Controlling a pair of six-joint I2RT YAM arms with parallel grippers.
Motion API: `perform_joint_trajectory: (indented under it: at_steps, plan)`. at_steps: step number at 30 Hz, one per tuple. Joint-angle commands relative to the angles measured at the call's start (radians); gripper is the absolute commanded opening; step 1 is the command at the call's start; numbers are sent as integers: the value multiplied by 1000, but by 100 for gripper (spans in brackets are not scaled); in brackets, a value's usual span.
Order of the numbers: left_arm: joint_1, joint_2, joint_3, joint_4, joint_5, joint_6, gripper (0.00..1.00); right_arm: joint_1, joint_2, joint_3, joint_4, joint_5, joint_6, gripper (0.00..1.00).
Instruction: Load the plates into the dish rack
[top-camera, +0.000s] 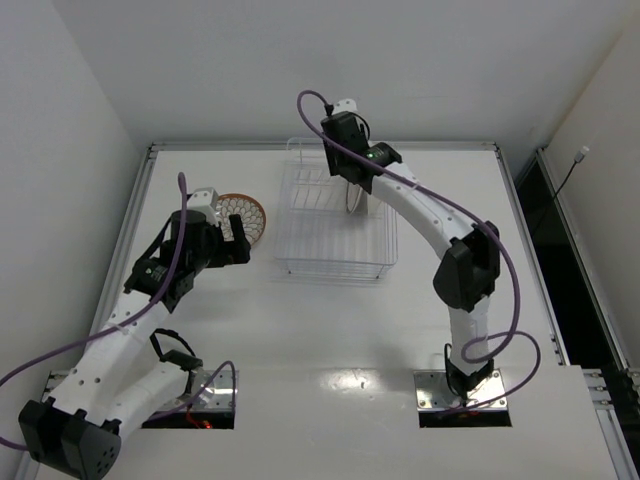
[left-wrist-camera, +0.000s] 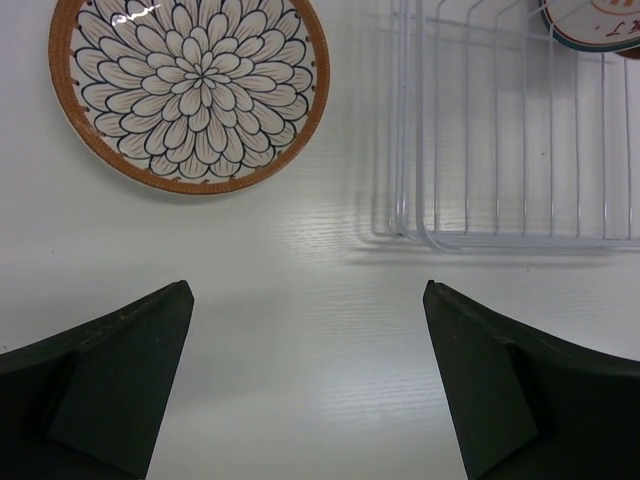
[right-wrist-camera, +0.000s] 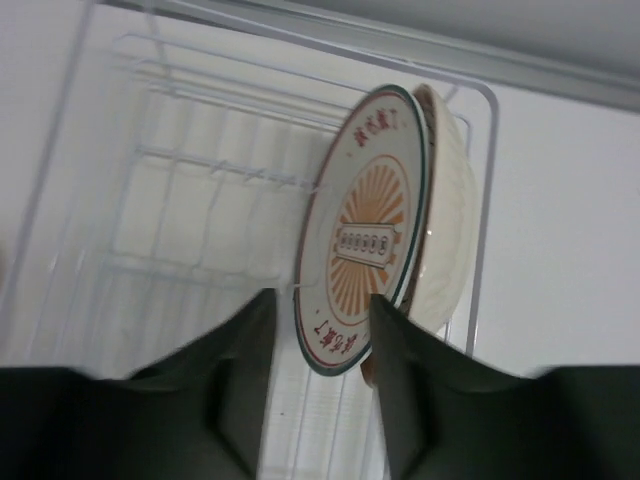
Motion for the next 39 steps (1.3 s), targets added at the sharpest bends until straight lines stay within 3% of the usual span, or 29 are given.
perform_joint_trajectory:
  at_steps: [1,2,3,4,5,9,13,17,23,26,32,35,39]
  plan:
    - [-10,4,3,4,-21,-6,100,16,-131,-25,62,-217,-22,44]
    - [-10,4,3,-8,-45,-6,100,16,-180,-41,53,-289,3,63]
    - [-10,17,12,-8,-57,-15,100,16,-211,-94,53,-305,22,75]
    - [-10,26,12,-8,-73,-15,100,29,-246,-132,65,-293,52,96]
    - [-10,26,12,-20,-111,-15,100,29,-285,-221,80,-293,121,100]
    - [-1,70,32,-54,-175,-45,100,49,-504,-436,116,-316,197,100]
    - [-1,122,41,-63,-234,-56,100,58,-777,-656,211,-501,197,100]
    - [9,231,89,-100,-231,24,100,58,-972,-722,108,-511,188,100]
    - [-21,470,204,-145,-292,79,100,58,-1084,-762,-24,-558,137,100]
    - [-21,575,248,-122,-183,146,100,58,-1152,-785,-44,-558,128,100]
    - [-19,721,337,-68,-142,221,100,49,-1228,-828,-88,-558,82,100]
    - [1,791,362,-40,-39,247,94,49,-1251,-828,-111,-558,59,100]
    - [1,874,425,-30,-39,272,90,49,-1261,-828,-130,-569,35,100]
